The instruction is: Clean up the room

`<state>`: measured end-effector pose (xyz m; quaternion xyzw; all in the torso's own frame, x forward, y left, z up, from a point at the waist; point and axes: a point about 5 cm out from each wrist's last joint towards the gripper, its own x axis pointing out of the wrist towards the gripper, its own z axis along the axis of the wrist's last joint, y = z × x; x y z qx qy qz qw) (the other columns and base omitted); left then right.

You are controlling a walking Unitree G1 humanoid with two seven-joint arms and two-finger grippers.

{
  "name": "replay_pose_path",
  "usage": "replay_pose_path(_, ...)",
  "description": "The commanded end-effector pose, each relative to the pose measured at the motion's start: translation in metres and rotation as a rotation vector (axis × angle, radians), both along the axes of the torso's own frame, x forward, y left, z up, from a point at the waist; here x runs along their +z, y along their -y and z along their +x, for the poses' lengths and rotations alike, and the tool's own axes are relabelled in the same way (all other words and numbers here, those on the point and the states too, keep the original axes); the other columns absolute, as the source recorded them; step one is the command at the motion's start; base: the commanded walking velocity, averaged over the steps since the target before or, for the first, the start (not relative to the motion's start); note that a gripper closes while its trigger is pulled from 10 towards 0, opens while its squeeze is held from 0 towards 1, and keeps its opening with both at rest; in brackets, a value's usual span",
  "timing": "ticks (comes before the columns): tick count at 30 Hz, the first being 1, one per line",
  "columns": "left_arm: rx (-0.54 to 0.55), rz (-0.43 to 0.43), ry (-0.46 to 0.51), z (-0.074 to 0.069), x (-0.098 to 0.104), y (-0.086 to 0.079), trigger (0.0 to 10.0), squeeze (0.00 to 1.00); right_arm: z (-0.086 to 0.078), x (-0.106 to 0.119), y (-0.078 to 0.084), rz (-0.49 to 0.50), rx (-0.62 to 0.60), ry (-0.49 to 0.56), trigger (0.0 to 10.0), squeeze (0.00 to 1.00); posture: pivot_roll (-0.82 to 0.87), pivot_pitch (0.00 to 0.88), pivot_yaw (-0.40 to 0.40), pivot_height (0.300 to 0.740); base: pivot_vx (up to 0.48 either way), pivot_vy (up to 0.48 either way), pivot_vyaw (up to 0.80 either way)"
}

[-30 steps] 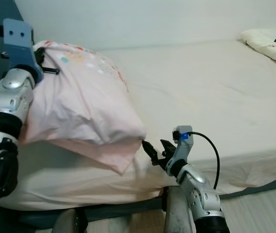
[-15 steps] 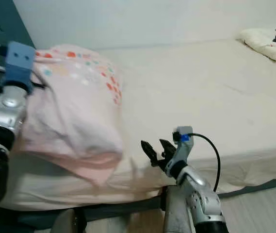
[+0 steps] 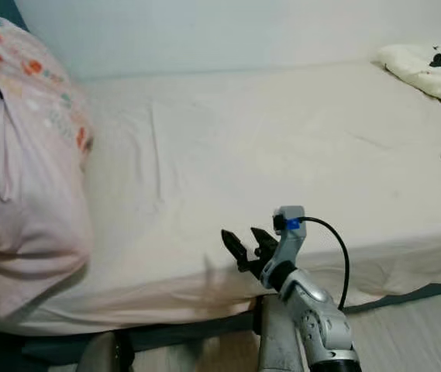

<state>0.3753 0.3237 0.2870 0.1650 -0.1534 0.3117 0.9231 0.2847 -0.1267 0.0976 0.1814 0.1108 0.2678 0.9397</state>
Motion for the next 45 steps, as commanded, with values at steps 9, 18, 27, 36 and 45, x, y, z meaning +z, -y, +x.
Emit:
replay_pose_path(9,-0.421,-0.423,-0.188,0.018,-0.099,0.071,0.0,0.00,-0.007,-0.005,0.004,-0.036,-0.013,-0.032,10.0,0.00,-0.11,0.153,0.001,0.469,0.000,0.000,0.00)
replay_pose_path(18,-1.008,-0.495,0.180,0.038,0.004,0.152,0.0,0.00,-0.001,-0.001,0.009,-0.042,-0.048,-0.018,10.0,0.00,-0.10,0.136,0.013,0.469,0.000,0.000,0.00)
replay_pose_path(27,-1.125,-0.628,0.411,0.033,0.062,0.156,0.0,0.00,-0.001,0.000,0.007,-0.035,-0.051,-0.014,10.0,0.00,-0.10,0.132,0.016,0.469,0.000,0.000,0.00)
replay_pose_path(36,-0.699,-0.504,0.273,0.033,0.018,0.096,0.0,0.00,-0.003,0.000,0.005,-0.029,-0.046,-0.014,10.0,0.00,-0.10,0.138,0.015,0.469,0.000,0.000,0.00)
replay_pose_path(45,-0.539,-0.131,-0.001,0.032,-0.016,0.092,0.0,0.00,-0.007,-0.002,0.003,-0.026,-0.045,-0.018,10.0,0.00,-0.11,0.156,0.015,0.469,0.000,0.000,0.00)
